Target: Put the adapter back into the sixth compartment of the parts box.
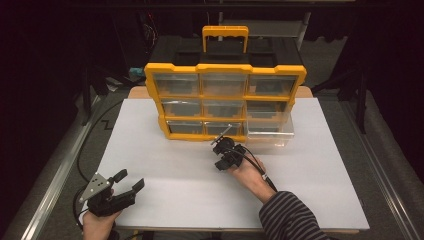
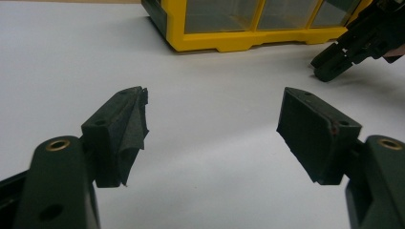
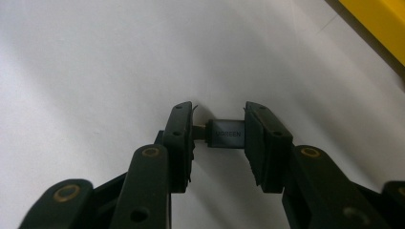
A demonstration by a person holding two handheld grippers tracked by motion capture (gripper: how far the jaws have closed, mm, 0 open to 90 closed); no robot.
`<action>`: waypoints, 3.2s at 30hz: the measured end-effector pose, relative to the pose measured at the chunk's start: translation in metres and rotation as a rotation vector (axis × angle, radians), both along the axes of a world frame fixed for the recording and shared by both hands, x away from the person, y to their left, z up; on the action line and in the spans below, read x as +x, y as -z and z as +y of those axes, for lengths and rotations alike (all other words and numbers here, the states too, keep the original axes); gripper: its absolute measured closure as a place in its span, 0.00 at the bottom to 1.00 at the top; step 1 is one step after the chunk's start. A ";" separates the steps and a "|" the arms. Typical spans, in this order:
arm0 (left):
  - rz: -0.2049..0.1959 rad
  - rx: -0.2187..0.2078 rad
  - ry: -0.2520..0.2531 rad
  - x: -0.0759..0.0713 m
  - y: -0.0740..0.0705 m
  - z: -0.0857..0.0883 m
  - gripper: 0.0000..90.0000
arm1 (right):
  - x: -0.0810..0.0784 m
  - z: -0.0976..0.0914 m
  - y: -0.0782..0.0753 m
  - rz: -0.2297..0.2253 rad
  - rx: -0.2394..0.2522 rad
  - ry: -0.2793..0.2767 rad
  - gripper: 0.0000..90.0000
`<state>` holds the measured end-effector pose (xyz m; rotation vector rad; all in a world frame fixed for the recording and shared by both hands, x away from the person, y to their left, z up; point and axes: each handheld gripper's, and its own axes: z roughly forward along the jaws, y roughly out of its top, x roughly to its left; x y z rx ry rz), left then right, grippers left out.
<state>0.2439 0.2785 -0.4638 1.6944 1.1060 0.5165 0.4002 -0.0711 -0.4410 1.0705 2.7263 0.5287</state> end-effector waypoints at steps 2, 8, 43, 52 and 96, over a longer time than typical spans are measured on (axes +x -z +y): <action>0.000 -0.001 0.000 0.000 0.000 0.000 0.29 | 0.000 0.000 0.000 -0.001 -0.001 -0.002 0.72; 0.001 0.001 0.001 0.000 0.000 0.000 0.29 | 0.000 0.000 0.000 -0.003 0.001 -0.010 0.72; 0.004 0.000 -0.002 0.000 0.000 0.000 0.29 | -0.047 -0.025 -0.031 -0.059 0.185 -0.137 0.72; 0.001 0.001 -0.008 0.000 0.000 0.000 0.29 | -0.057 -0.044 -0.034 -0.083 0.225 -0.128 0.72; 0.005 0.008 -0.016 0.001 0.001 0.000 0.29 | -0.096 -0.173 -0.049 -0.283 0.478 0.094 0.72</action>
